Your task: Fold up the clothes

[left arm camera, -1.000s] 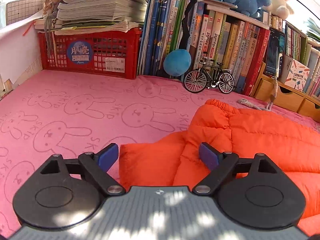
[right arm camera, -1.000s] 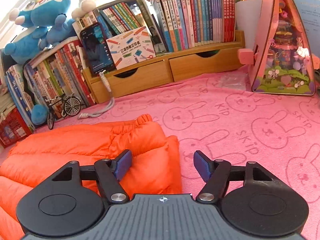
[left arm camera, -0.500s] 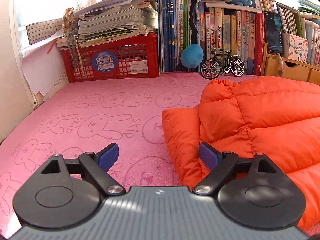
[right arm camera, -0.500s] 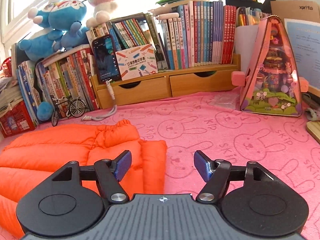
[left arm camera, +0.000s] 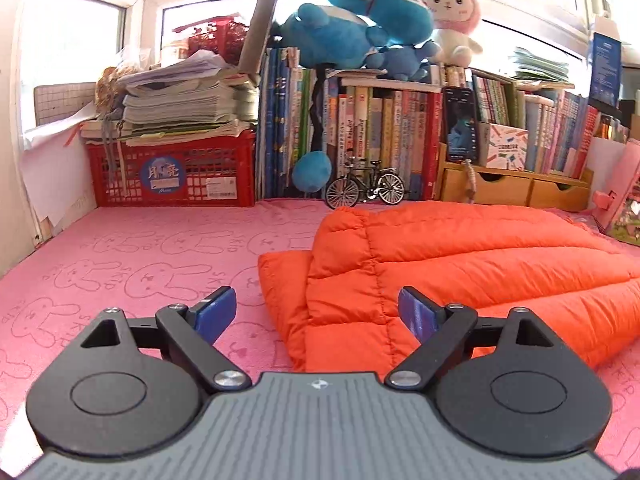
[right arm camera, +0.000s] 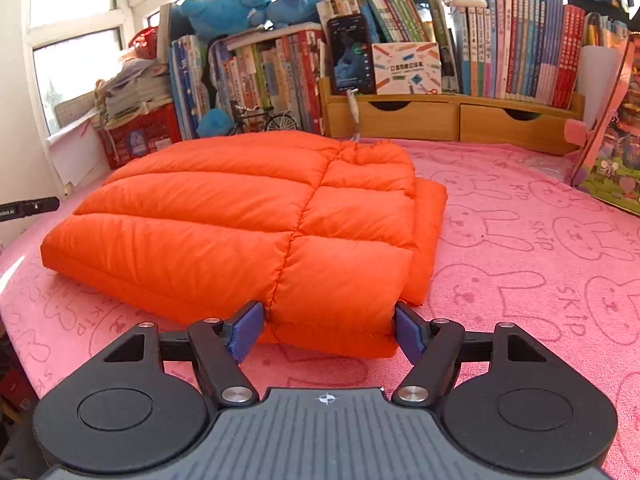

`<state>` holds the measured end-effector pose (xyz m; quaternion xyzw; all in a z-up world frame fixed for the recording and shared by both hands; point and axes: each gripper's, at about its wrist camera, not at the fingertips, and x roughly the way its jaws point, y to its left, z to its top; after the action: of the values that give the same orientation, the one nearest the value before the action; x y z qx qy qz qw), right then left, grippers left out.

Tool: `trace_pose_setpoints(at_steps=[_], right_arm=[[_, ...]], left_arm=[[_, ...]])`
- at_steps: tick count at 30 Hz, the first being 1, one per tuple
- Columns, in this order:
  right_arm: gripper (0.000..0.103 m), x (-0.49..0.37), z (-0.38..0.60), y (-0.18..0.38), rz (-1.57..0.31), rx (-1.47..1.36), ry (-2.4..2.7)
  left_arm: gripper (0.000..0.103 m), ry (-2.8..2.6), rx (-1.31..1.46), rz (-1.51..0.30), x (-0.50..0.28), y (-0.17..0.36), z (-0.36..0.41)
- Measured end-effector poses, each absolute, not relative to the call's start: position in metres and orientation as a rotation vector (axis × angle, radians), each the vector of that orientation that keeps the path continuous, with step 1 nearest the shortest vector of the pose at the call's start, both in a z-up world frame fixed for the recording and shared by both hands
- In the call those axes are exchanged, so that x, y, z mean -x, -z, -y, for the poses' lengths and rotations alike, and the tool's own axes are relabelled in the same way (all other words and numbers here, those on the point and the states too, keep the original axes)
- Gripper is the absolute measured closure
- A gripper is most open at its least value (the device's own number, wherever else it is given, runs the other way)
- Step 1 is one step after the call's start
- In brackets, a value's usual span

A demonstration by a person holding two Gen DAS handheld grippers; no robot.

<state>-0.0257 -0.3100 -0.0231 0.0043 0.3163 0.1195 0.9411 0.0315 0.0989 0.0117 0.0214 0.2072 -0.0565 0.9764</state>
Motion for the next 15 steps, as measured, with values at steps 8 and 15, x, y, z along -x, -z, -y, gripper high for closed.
trace_pose_setpoints(at_steps=[8, 15], right_arm=[[0.022, 0.055, 0.226, 0.000, -0.525, 0.768, -0.364], [0.033, 0.044, 0.144, 0.001, -0.460, 1.045, -0.696]], left_arm=[[0.012, 0.633, -0.559, -0.292, -0.004, -0.012, -0.011], [0.039, 0.817, -0.774, -0.264, -0.019, 0.011, 0.045]])
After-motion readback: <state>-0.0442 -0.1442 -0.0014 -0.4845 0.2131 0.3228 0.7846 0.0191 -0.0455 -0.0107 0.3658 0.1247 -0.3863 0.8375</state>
